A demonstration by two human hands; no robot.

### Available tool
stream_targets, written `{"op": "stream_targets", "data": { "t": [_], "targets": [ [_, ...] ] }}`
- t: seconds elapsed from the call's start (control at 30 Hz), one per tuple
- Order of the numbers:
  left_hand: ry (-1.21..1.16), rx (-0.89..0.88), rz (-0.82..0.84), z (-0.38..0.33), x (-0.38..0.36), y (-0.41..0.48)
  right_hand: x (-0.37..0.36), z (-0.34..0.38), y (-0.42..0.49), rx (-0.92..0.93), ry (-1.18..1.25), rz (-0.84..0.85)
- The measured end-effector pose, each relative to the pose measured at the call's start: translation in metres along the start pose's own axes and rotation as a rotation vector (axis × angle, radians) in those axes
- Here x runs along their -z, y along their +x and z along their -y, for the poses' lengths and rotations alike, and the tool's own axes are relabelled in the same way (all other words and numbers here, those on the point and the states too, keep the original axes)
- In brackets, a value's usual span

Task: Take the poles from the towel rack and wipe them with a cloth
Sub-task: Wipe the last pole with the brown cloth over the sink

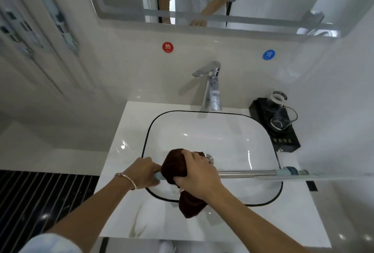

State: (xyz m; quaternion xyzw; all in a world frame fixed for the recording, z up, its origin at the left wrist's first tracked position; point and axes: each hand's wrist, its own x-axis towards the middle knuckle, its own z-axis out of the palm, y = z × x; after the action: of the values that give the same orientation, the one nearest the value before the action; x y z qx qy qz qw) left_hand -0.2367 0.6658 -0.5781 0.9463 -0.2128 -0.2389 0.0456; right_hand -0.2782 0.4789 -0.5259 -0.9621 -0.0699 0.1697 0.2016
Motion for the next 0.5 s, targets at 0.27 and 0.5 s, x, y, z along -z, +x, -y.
{"op": "stream_targets", "data": {
  "t": [0.27, 0.5],
  "targets": [
    [-0.290, 0.144, -0.375, 0.049, -0.044, -0.018, -0.026, 0.030, 0.021, -0.009, -0.082, -0.006],
    [-0.578, 0.134, -0.218, 0.056, -0.045, -0.032, -0.042, 0.051, 0.029, 0.058, -0.001, -0.049]
  ]
}}
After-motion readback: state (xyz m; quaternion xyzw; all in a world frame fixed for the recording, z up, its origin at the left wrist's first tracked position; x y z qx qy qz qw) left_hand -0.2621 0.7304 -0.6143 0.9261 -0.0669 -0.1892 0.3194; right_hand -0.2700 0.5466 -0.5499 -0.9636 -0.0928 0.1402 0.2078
